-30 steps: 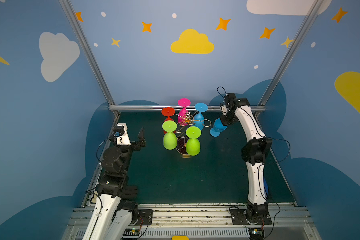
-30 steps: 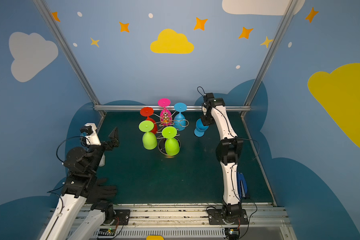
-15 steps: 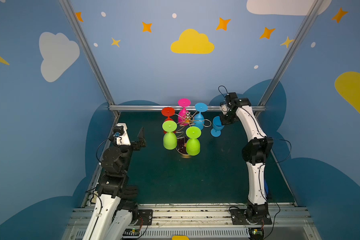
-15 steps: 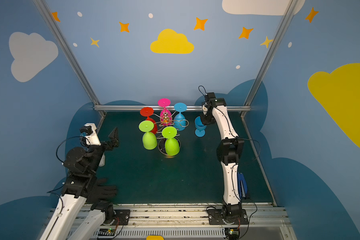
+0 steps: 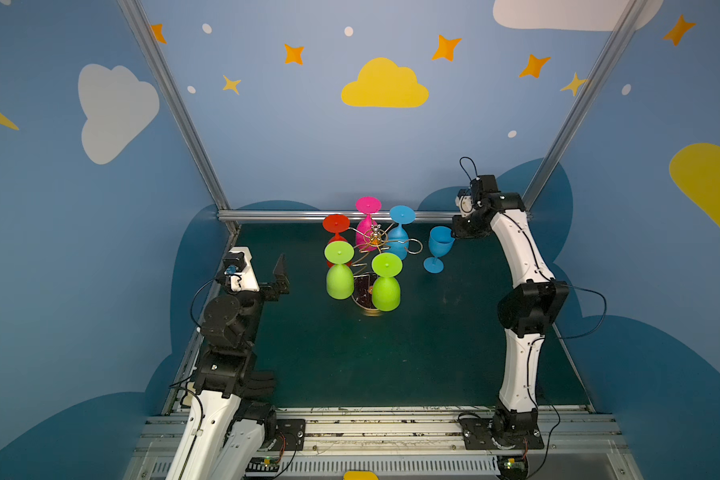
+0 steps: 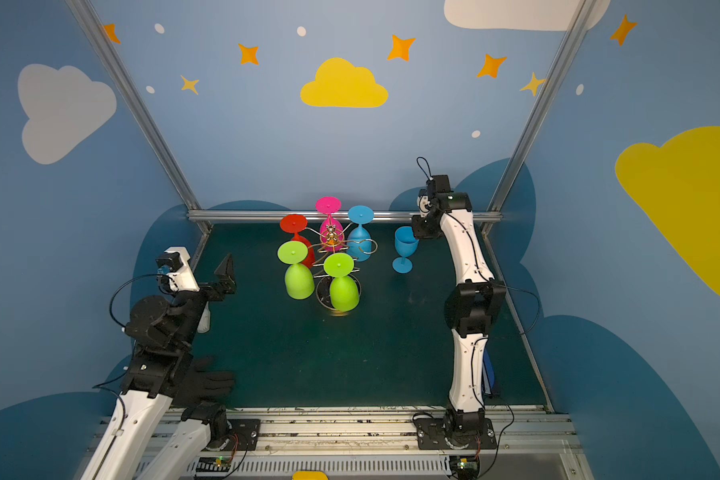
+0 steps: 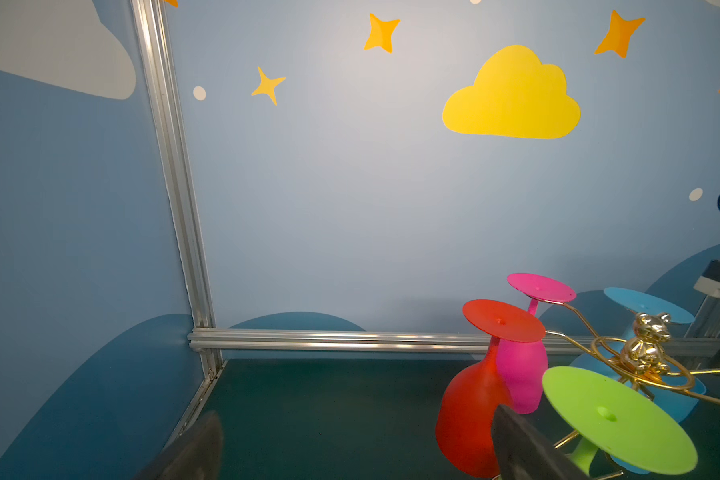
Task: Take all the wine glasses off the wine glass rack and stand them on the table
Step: 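Lower the blue glass upright onto the table and open the right gripper, then raise the right gripper and swing it toward the nearer lime-green glass on the rack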
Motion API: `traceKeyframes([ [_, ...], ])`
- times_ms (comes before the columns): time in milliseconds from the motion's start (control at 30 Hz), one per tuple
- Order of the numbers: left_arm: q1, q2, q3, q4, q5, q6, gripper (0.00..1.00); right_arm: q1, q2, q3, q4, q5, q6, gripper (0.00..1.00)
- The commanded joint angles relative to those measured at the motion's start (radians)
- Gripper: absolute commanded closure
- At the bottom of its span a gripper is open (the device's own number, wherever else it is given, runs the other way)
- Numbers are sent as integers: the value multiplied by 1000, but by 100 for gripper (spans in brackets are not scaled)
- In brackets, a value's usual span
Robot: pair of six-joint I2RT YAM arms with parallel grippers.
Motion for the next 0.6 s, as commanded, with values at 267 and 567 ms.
traceKeyframes([
  [267,12,-18,-9,8,3,-55,1,-19,-515,-499,289,-337,231,59],
  [567,36,-2,-2,76,25,-160,1,0,-1100,-1250,874,-437,459,52],
])
